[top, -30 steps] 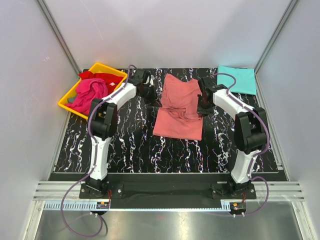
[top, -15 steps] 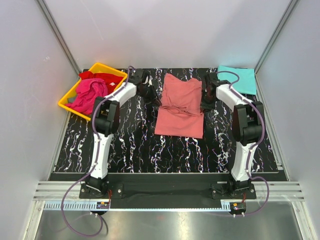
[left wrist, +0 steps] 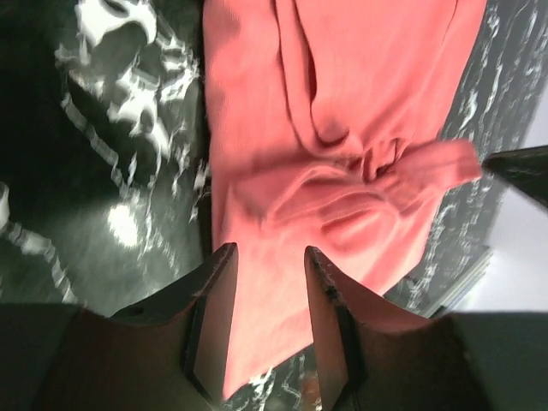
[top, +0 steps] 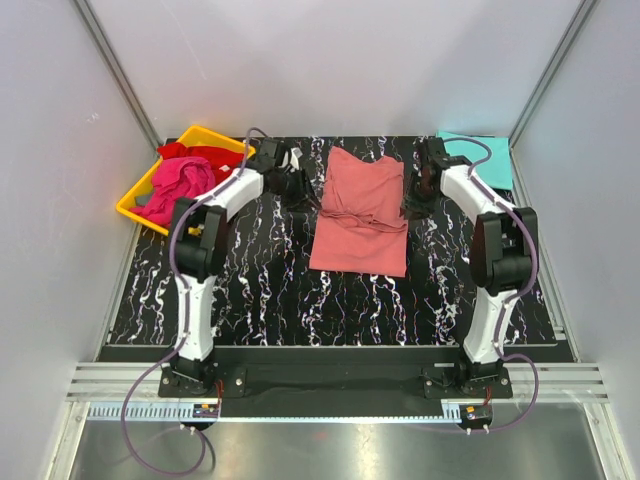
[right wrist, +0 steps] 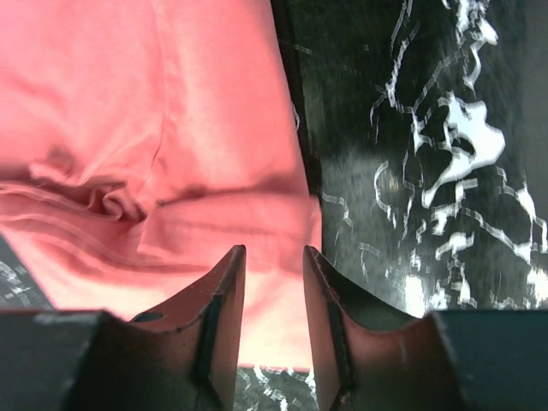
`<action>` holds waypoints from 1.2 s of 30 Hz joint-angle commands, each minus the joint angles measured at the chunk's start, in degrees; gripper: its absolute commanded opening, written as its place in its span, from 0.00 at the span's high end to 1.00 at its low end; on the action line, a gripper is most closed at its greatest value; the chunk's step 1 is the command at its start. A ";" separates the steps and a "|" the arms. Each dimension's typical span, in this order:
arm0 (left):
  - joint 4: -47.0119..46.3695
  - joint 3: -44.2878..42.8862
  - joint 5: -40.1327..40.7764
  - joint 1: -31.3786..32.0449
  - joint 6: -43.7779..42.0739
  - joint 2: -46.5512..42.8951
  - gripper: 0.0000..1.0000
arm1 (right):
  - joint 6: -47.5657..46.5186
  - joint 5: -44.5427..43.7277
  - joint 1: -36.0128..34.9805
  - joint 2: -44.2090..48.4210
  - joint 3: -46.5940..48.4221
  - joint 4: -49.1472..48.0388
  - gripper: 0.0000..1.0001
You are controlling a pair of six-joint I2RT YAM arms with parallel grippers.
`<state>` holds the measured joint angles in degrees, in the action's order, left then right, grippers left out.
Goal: Fold and stack the t-shirts
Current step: Fold the tshirt
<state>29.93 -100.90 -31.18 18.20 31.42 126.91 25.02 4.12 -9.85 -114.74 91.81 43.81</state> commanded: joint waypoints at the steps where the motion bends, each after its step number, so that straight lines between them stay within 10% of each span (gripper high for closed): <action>1: -1.45 4.03 5.15 0.96 -5.05 -10.08 0.59 | 2.58 -0.60 -0.35 7.32 -2.50 1.02 0.62; 9: -4.09 12.31 7.18 6.31 -5.05 -13.63 0.78 | 4.07 0.18 -4.21 13.48 -15.42 -7.06 1.00; 36: 4.26 -12.90 16.59 7.12 -4.97 6.67 0.82 | -1.19 -12.55 -7.65 -3.03 0.73 -8.22 1.00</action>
<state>34.61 -109.78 -15.64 26.50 26.98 131.07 25.63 -5.37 -18.87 -115.63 88.40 35.22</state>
